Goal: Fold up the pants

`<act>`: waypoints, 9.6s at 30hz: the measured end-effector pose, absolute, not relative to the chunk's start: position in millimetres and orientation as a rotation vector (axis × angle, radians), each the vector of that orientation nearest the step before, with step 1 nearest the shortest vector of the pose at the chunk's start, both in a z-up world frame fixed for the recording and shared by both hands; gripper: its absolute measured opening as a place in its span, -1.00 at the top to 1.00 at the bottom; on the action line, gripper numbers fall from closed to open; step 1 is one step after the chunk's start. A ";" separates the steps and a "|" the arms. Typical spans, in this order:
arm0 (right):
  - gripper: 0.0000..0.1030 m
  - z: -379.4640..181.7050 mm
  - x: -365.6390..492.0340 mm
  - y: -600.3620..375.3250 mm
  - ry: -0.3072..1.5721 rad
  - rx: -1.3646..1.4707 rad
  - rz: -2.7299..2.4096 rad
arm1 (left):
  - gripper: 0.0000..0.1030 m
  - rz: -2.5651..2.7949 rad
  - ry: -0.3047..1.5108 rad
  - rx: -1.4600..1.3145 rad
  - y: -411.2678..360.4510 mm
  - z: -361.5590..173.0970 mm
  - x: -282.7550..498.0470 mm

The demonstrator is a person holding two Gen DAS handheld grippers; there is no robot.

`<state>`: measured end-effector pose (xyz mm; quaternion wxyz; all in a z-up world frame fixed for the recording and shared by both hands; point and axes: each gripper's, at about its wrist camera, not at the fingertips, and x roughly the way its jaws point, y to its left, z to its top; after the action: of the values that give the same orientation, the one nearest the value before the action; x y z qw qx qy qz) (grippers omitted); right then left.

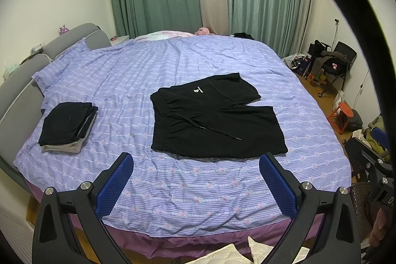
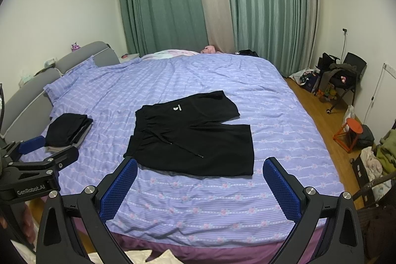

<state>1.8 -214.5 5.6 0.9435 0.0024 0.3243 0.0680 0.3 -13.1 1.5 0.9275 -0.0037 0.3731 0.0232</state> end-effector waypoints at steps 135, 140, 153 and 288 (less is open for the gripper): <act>0.93 -286.4 635.1 -185.0 0.918 0.133 0.036 | 0.79 0.266 1.114 -0.185 144.7 -303.2 502.2; -0.08 -288.5 634.2 -193.8 0.938 0.204 0.050 | 0.23 0.278 1.093 -0.151 140.4 -298.7 509.6; -0.02 -286.4 682.8 -216.3 0.933 0.153 0.104 | -0.93 0.264 0.871 0.082 88.0 -259.5 513.3; -0.32 -307.1 463.7 -59.0 1.011 0.035 0.260 | 0.29 0.044 1.036 -0.632 231.1 -361.3 437.9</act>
<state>463.7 -59.0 -307.1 0.8667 0.0169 0.4828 0.1241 437.9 231.1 -361.3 0.8213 -0.2969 0.4868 0.0207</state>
